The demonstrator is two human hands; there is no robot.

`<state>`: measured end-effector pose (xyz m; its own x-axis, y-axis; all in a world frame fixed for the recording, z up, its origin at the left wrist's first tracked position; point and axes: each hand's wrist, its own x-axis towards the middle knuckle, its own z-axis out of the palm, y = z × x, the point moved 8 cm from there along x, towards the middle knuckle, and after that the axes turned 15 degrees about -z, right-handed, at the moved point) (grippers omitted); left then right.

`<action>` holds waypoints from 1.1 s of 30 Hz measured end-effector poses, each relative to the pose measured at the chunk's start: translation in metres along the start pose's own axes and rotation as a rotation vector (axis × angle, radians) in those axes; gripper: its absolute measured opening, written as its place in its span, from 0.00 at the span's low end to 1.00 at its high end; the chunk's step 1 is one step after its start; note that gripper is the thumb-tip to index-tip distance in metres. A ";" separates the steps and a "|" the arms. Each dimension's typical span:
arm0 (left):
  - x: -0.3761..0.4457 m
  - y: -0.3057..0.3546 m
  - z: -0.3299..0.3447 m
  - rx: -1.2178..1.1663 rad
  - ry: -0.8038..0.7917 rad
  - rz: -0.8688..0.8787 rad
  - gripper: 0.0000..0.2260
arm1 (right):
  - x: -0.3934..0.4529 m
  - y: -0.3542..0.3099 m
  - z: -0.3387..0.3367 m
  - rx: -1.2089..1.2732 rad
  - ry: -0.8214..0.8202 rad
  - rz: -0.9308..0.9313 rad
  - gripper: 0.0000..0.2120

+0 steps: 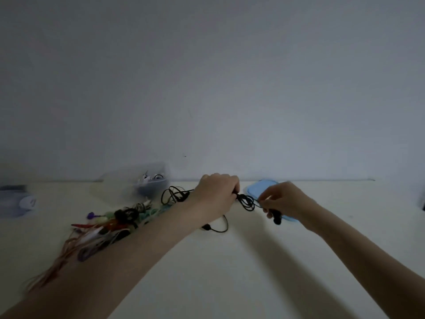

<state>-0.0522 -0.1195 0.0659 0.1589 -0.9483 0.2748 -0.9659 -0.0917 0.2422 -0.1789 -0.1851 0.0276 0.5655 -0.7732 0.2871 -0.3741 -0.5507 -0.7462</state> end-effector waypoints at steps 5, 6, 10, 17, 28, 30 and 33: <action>0.030 0.000 0.052 0.232 -0.151 -0.027 0.09 | 0.005 0.030 0.017 -0.278 -0.133 0.002 0.05; 0.033 -0.005 0.061 0.271 -0.215 -0.045 0.10 | 0.008 0.028 0.019 -0.320 -0.149 -0.030 0.06; 0.037 -0.011 0.071 0.282 -0.310 -0.056 0.16 | 0.024 0.017 -0.021 -0.410 0.031 -0.096 0.08; 0.017 0.056 0.077 -0.171 -0.287 0.301 0.12 | 0.035 0.055 -0.057 -0.648 0.091 -0.015 0.12; 0.038 0.032 0.094 -0.596 -0.347 -0.020 0.05 | 0.041 0.073 -0.053 -0.555 -0.049 0.058 0.06; 0.040 0.026 0.094 -0.750 -0.349 -0.080 0.06 | 0.039 0.069 -0.054 -0.558 -0.031 0.040 0.07; 0.042 0.016 0.094 -0.921 -0.295 -0.157 0.08 | 0.036 0.057 -0.062 -0.563 0.087 -0.034 0.07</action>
<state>-0.0805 -0.1893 -0.0062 0.0939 -0.9949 -0.0362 -0.3808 -0.0695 0.9221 -0.2250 -0.2639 0.0328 0.5302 -0.7620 0.3717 -0.7041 -0.6400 -0.3077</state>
